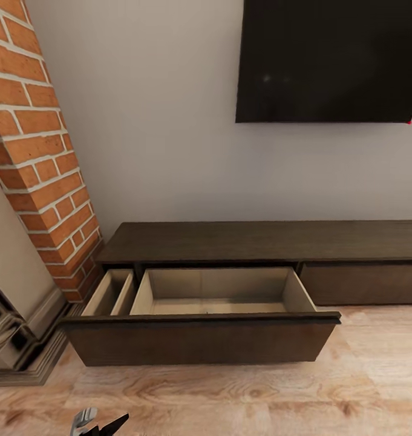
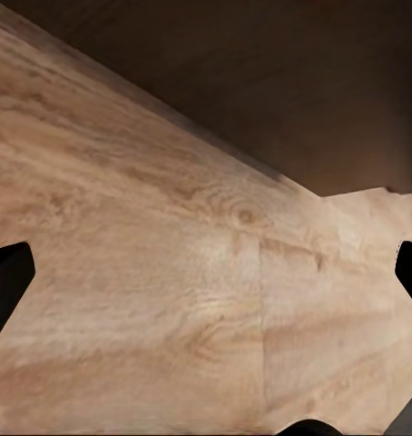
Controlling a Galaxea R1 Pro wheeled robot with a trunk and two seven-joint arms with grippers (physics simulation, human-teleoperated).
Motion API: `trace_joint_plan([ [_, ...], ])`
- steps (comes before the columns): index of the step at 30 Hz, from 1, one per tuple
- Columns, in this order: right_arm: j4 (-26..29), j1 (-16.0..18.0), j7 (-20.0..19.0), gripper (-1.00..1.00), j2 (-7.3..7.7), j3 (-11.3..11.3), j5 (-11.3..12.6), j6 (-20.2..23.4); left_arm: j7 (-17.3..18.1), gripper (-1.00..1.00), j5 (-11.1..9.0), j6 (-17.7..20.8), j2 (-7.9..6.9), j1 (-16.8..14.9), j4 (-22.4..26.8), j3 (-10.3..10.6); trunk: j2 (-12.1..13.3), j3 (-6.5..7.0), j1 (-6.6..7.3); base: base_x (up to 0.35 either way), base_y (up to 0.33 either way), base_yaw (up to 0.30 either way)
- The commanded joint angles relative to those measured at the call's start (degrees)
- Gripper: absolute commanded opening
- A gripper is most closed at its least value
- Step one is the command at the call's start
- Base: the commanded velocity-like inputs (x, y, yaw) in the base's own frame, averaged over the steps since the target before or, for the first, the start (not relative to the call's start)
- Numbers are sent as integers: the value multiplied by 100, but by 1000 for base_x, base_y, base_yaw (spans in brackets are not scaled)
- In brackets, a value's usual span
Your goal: Place each of the two pumpkins and all three candles from the living room inside a cabinet in the living room (use any cabinet), then make sure every cabinet is closed, and position the cauldron so it is next to a table in the living room.
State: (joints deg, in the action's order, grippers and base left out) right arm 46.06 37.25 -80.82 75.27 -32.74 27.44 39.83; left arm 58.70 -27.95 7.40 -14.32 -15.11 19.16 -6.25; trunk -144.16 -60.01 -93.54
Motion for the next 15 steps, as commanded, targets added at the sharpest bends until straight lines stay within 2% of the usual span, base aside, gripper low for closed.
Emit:
trace_joint_plan([
  [1,-13,28,2,100,6,-45,46,54,23,100,-30,60,0,0,0,-7,-3,-2,4,-282,114,-284],
  [15,-295,28,14,100,6,-18,60,-65,27,100,-34,60,0,-1,0,-7,-3,44,4,-322,84,-285],
])
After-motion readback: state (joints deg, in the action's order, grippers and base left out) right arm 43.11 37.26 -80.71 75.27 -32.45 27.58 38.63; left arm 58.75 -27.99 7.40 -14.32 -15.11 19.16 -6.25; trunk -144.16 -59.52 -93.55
